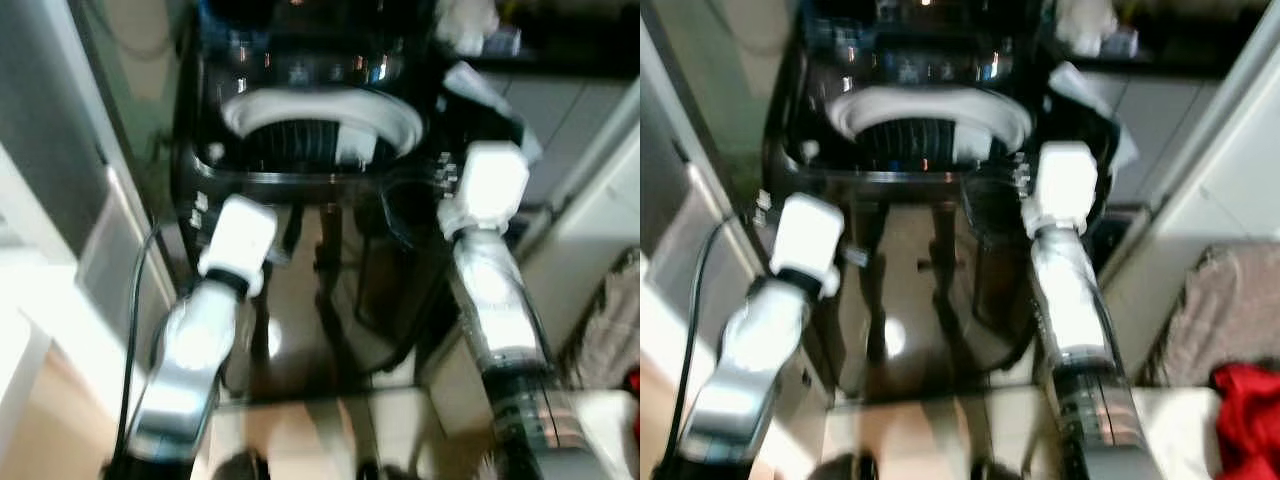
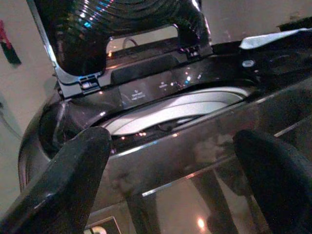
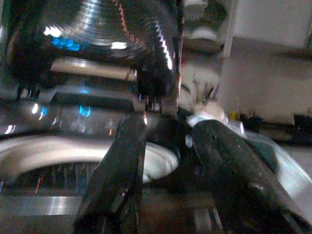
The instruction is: Clothes washing
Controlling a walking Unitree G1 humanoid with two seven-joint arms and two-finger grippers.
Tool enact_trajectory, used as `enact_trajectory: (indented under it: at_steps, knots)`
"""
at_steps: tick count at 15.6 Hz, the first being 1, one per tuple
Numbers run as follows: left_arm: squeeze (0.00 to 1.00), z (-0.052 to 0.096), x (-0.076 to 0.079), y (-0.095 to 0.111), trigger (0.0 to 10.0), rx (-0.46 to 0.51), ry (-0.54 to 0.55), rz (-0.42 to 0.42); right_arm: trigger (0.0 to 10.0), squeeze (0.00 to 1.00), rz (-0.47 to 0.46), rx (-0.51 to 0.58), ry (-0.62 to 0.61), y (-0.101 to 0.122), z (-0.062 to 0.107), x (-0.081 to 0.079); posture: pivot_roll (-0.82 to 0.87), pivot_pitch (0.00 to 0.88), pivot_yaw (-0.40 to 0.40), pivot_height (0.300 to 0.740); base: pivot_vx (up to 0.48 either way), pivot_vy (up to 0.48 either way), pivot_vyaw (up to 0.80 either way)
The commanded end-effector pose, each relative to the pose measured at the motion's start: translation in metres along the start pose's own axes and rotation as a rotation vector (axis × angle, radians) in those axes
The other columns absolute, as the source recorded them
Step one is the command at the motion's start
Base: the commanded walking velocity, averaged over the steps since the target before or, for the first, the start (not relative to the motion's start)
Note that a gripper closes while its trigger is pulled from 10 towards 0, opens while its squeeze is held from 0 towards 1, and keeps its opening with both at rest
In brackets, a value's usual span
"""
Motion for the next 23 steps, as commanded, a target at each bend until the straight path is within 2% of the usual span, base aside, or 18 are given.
enact_trajectory:
  at_steps: [1, 3, 5, 6, 7, 9, 10, 13, 16, 20, 23]
  knots:
    - [0.0, 0.004, 0.004, 0.008, 10.0, 0.035, -0.01, 0.005, 10.0, 0.0, 0.007, 0.078, 0.078, 0.021, 0.007, -0.003, 0.0, 0.04, -0.039, 0.74, 0.0, 0.0, 0.0]
    - [0.0, 0.01, 0.002, 0.001, 10.0, 0.011, 0.012, 0.028, 10.0, 0.0, -0.001, 0.007, 0.104, 0.005, 0.022, 0.002, -0.01, 0.044, -0.037, 0.74, 0.0, 0.0, 0.0]
    - [0.0, 0.01, -0.001, -0.01, 10.0, -0.038, 0.081, 0.078, 10.0, 0.0, -0.07, -0.154, 0.106, -0.019, 0.033, 0.006, -0.02, 0.058, -0.041, 0.74, 0.0, 0.0, 0.0]
    - [0.0, 0.009, -0.003, -0.02, 10.0, -0.086, 0.12, 0.137, 10.0, 0.0, -0.085, -0.231, 0.11, -0.029, 0.037, 0.004, -0.02, 0.063, -0.041, 0.74, 0.0, 0.0, 0.0]
    - [0.0, 0.009, -0.007, -0.031, 10.0, -0.123, 0.16, 0.176, 10.0, 0.0, -0.072, -0.255, 0.164, -0.032, 0.037, -0.004, -0.02, 0.063, -0.05, 0.74, 0.0, 0.0, 0.0]
    - [0.0, 0.006, -0.013, -0.035, 10.0, -0.128, 0.201, 0.148, 10.0, 0.0, -0.087, -0.276, 0.212, -0.035, 0.032, -0.013, -0.01, 0.053, -0.057, 0.74, 0.0, 0.0, 0.0]
    - [0.0, 0.003, -0.012, -0.036, 10.0, -0.13, 0.208, 0.098, 10.0, 0.0, -0.083, -0.299, 0.236, -0.038, 0.028, -0.017, -0.01, 0.047, -0.057, 0.74, 0.0, 0.0, 0.0]
    - [0.0, -0.001, -0.009, -0.038, 10.0, -0.126, 0.19, 0.072, 10.0, 0.0, -0.078, -0.349, 0.283, -0.047, 0.026, -0.026, 0.01, 0.035, -0.053, 0.74, 0.0, 0.0, 0.35]
    - [0.0, -0.005, -0.008, -0.039, 10.0, -0.127, 0.18, 0.04, 10.0, 0.0, -0.074, -0.36, 0.28, -0.051, 0.021, -0.028, 0.01, 0.031, -0.048, 0.74, 0.0, 0.0, 0.35]
    - [0.0, -0.004, -0.008, -0.046, 10.0, -0.149, 0.173, 0.079, 10.0, 0.0, -0.097, -0.307, 0.232, -0.044, 0.019, -0.023, 0.01, 0.021, -0.045, 0.74, -0.271, -0.264, 0.0]
    - [0.0, -0.004, -0.007, -0.048, 10.0, -0.149, 0.157, 0.076, 10.0, 0.0, -0.087, -0.309, 0.248, -0.046, 0.02, -0.026, 0.01, 0.012, -0.043, 0.74, -0.29, 0.0, 0.0]
Point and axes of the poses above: a point about 5 cm out from each wrist's last joint towards the gripper, its own z axis pointing back from the gripper into the wrist, its own y axis along the axis of the wrist's last joint, x = y × z, the point moved 1 cm from there along -z, pointing out of the wrist towards the gripper, and after that the axes turned 5 degrees about z, right-handed, at the moved point
